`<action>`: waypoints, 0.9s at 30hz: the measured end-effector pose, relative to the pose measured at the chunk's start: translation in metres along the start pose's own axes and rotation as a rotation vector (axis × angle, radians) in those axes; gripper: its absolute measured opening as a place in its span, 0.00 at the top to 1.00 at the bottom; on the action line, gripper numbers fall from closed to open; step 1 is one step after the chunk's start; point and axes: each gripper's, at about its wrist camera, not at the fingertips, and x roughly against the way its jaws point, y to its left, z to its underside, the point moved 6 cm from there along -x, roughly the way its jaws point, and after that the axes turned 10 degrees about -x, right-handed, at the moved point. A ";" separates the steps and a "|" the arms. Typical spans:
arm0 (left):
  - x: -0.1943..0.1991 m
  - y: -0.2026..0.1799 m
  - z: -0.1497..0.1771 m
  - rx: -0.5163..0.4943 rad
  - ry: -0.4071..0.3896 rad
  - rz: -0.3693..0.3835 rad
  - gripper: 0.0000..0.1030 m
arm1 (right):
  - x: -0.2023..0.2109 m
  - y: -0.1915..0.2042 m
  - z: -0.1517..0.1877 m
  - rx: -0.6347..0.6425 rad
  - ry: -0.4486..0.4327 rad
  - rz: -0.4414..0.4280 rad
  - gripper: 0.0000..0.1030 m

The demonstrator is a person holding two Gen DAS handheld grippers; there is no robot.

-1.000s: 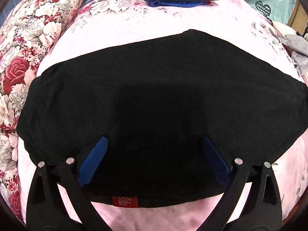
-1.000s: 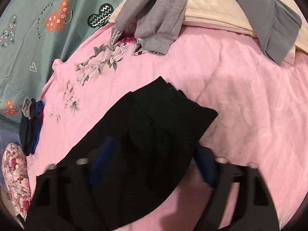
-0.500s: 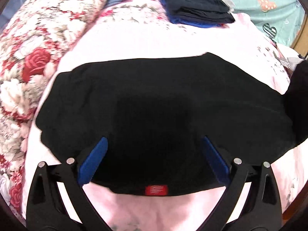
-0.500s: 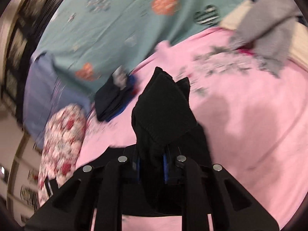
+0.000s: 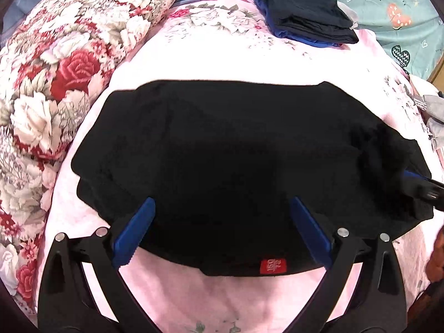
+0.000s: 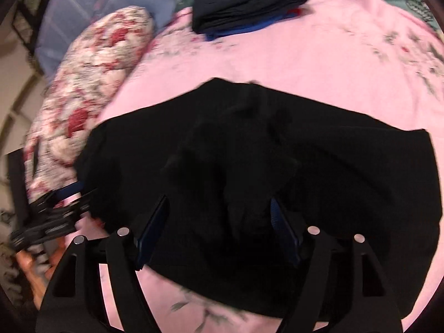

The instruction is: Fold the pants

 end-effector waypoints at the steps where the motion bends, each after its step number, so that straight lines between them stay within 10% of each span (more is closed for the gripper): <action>1: 0.003 -0.003 -0.004 -0.011 -0.012 0.001 0.04 | 0.009 0.004 0.002 0.000 0.025 -0.089 0.29; 4: 0.007 -0.015 -0.016 -0.032 -0.032 0.006 0.03 | 0.043 -0.006 -0.006 -0.030 -0.006 -0.217 0.29; 9: 0.008 -0.056 -0.041 -0.101 -0.052 0.035 0.03 | 0.088 -0.099 -0.035 -0.203 -0.231 0.140 0.29; 13: 0.009 -0.095 -0.058 -0.168 -0.082 0.055 0.03 | 0.096 -0.155 -0.032 -0.287 -0.250 0.353 0.29; 17: -0.009 -0.132 -0.065 -0.201 -0.030 0.107 0.03 | 0.095 -0.164 -0.036 -0.271 -0.282 0.322 0.43; 19: -0.022 -0.143 -0.063 -0.230 0.004 0.079 0.03 | 0.097 -0.156 -0.043 -0.243 -0.324 0.283 0.72; 22: -0.040 -0.142 -0.057 -0.238 0.048 0.018 0.03 | 0.078 -0.144 -0.050 -0.256 -0.222 0.117 0.78; 27: -0.046 -0.135 -0.052 -0.197 0.066 0.045 0.02 | 0.062 -0.185 -0.060 -0.325 -0.185 0.133 1.00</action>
